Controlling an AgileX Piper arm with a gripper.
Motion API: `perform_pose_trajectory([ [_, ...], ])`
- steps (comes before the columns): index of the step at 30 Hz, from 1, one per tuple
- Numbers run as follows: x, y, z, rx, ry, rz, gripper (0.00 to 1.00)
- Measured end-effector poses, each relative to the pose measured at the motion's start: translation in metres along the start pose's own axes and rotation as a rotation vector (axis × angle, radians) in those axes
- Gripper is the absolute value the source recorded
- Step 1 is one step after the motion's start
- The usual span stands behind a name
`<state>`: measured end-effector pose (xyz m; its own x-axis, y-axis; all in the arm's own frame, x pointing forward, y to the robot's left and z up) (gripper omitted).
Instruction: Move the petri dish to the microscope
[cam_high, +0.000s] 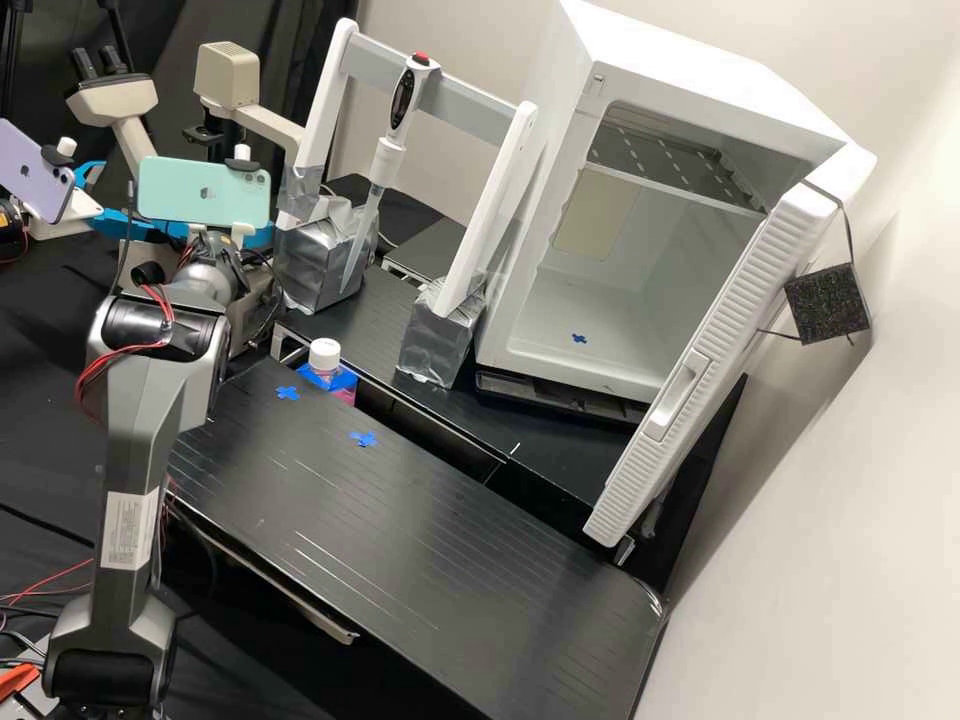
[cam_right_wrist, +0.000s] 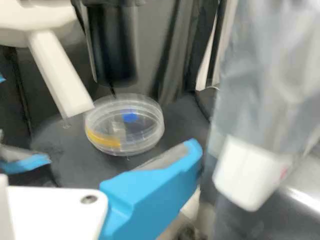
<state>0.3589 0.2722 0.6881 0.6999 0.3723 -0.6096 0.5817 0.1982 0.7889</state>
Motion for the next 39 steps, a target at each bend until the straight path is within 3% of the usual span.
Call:
perform_pose_trajectory([
  [13, -0.044, -0.004, -0.009, 0.01, 0.077, 0.006, 1.0],
  [29, -0.16, -0.02, -0.013, 0.033, 0.193, 0.066, 1.0],
  [33, -0.196, -0.029, -0.011, 0.072, 0.201, 0.141, 1.0],
  [37, -0.223, -0.041, -0.007, 0.073, 0.188, 0.213, 1.0],
  [39, -0.233, -0.046, -0.005, 0.042, 0.184, 0.253, 1.0],
])
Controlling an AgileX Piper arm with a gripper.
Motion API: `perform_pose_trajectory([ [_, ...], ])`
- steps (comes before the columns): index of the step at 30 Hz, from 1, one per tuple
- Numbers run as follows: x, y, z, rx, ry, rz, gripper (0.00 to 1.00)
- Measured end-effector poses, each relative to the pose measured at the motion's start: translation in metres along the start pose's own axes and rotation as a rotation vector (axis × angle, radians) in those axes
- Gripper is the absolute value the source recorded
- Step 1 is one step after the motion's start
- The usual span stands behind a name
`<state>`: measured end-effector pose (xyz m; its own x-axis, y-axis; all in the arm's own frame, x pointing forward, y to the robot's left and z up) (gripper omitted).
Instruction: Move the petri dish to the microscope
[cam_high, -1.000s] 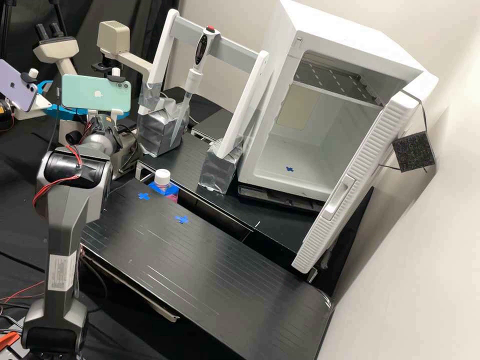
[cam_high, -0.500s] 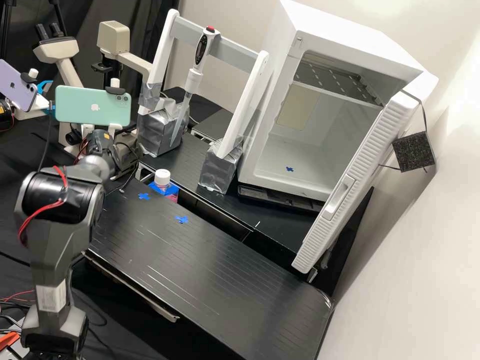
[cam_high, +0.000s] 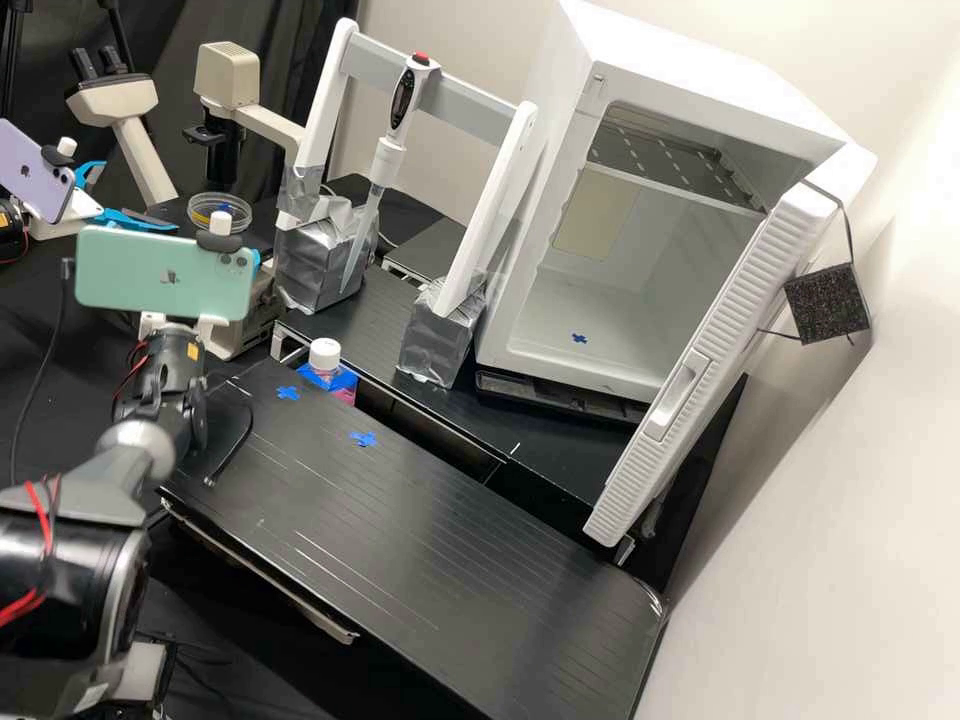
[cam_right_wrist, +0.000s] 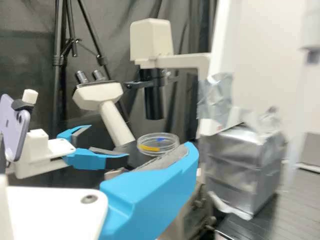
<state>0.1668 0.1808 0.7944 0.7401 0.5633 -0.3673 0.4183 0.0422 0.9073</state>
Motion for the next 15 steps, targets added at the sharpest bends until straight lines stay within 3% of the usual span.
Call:
perform_pose_trajectory([
  [1, -0.005, -0.001, 0.0, -0.022, -0.004, 0.02, 1.0],
  [2, -0.01, -0.002, 0.001, -0.018, -0.012, 0.045, 1.0],
  [6, -0.032, -0.003, 0.007, -0.053, -0.018, 0.162, 1.0],
  [12, -0.058, -0.006, 0.023, -0.065, 0.006, 0.384, 1.0],
  [15, -0.066, -0.007, 0.032, -0.055, 0.016, 0.432, 1.0],
])
